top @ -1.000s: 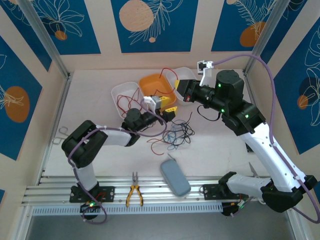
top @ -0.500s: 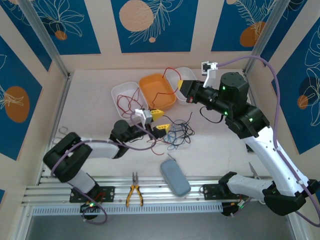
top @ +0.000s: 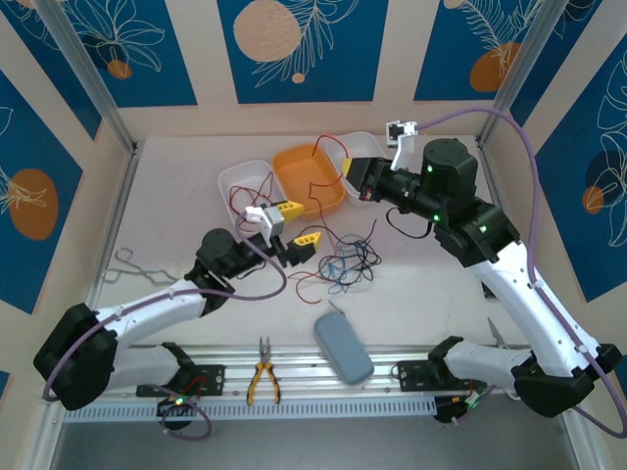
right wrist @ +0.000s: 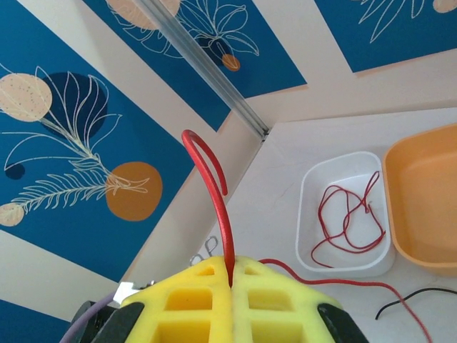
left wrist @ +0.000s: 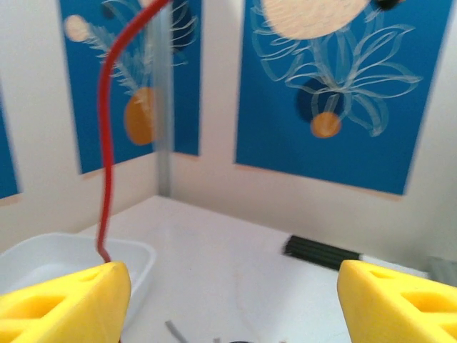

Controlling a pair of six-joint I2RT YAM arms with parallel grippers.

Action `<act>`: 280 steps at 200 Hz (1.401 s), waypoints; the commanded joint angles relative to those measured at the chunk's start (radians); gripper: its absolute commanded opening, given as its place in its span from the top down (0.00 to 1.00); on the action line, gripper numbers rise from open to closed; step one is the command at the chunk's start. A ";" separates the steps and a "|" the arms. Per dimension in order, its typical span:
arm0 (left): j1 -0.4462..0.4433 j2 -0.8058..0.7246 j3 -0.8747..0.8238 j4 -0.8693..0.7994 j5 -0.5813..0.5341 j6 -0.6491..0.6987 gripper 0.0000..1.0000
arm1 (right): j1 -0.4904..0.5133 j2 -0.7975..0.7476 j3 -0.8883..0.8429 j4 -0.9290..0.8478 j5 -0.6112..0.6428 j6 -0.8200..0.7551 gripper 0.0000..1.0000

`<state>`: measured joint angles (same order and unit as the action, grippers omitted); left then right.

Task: Untangle the cables

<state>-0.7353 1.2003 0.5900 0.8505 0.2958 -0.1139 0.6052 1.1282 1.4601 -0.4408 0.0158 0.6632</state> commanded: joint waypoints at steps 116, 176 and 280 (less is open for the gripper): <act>-0.005 -0.064 0.067 -0.165 -0.412 0.093 0.22 | 0.050 0.012 0.011 0.034 -0.030 0.001 1.00; -0.006 -0.002 0.150 -0.195 -0.312 0.114 0.26 | 0.059 0.044 0.016 0.033 -0.057 0.006 1.00; 0.010 -0.085 0.112 -0.124 -0.328 0.033 1.00 | 0.046 0.219 -0.136 -0.107 0.167 0.096 1.00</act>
<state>-0.7341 1.1553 0.7094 0.6647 -0.0498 -0.0513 0.6525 1.2594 1.3579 -0.5064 0.1692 0.7071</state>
